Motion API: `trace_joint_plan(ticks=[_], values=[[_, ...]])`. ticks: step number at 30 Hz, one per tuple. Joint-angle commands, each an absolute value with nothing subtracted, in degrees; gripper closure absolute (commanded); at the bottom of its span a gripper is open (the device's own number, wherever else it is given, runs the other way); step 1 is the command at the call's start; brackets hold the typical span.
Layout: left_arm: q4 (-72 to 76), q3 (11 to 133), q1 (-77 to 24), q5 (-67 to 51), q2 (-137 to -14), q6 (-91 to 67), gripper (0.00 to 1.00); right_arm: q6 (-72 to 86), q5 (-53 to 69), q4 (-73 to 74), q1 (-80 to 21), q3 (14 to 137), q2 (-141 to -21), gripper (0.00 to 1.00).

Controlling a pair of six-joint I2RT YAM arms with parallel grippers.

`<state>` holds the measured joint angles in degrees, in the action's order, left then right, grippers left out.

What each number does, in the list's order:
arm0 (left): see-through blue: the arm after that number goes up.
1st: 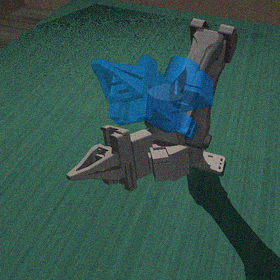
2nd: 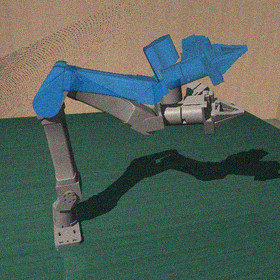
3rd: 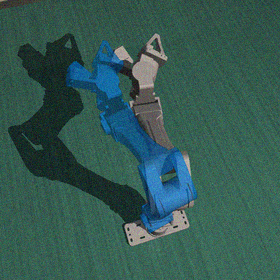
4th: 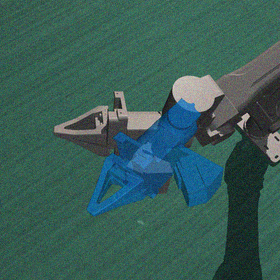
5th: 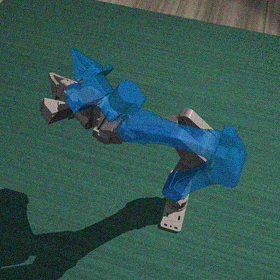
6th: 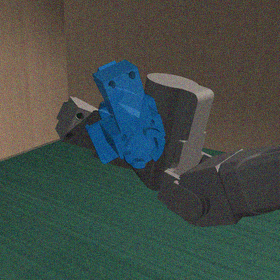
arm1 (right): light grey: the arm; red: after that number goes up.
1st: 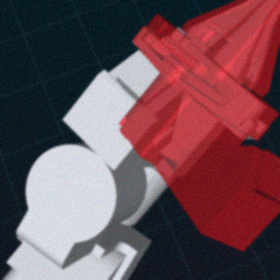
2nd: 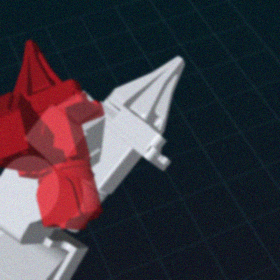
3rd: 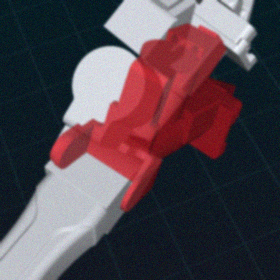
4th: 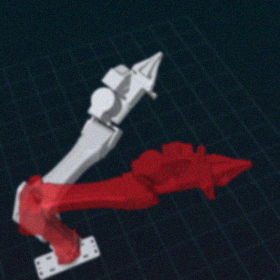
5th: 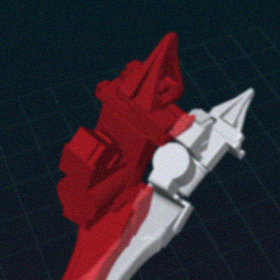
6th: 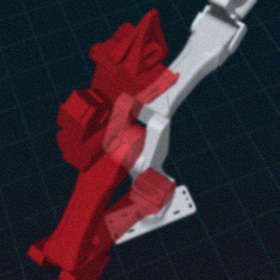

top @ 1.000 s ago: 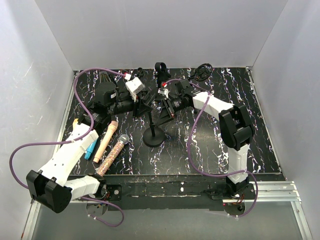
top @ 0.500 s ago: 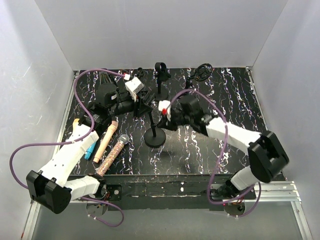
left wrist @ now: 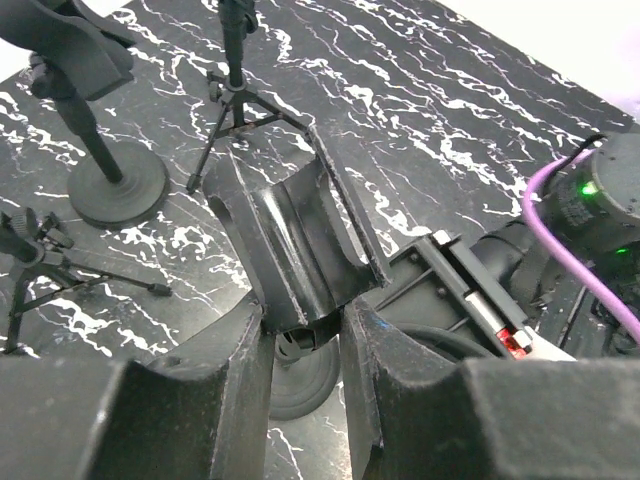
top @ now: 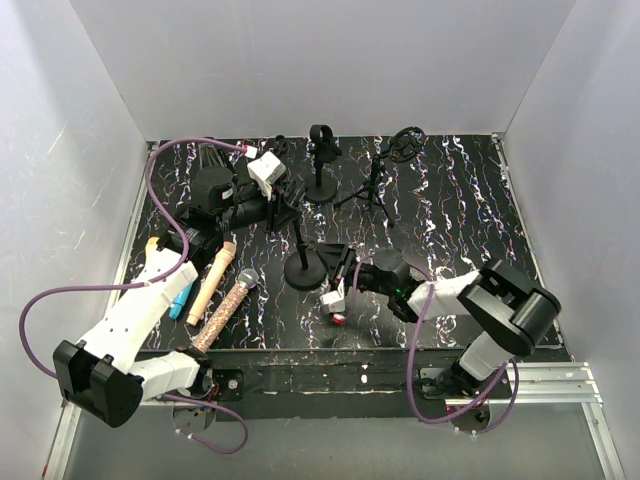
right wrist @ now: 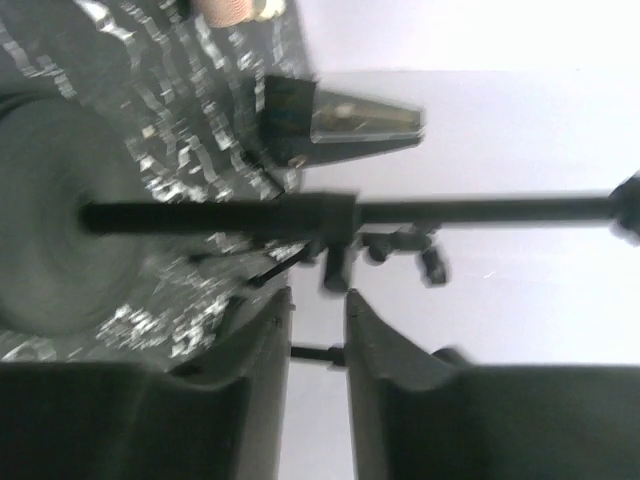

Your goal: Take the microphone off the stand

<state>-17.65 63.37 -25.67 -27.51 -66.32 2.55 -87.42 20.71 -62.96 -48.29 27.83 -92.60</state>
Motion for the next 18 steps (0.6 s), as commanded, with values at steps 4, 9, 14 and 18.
trace_joint_plan(ticks=[4, 9, 14, 18], values=[[-19.2, 62.8, -25.0, -24.8, -65.7, 4.5, 1.00, -69.7, 9.9, -29.8, -47.0, 30.9, -78.1, 0.21], [-18.7, 62.6, -24.9, -25.6, -66.0, 4.5, 1.00, -31.4, 17.2, 9.1, -38.4, 53.2, -79.6, 0.17], [-18.8, 63.2, -24.7, -26.2, -66.5, 4.4, 1.00, -9.3, 44.3, 23.3, -30.8, 67.9, -88.2, 0.14], [-18.5, 63.6, -24.7, -26.5, -66.8, 4.3, 1.00, -7.2, 51.8, 28.7, -30.9, 73.7, -93.2, 0.15]])
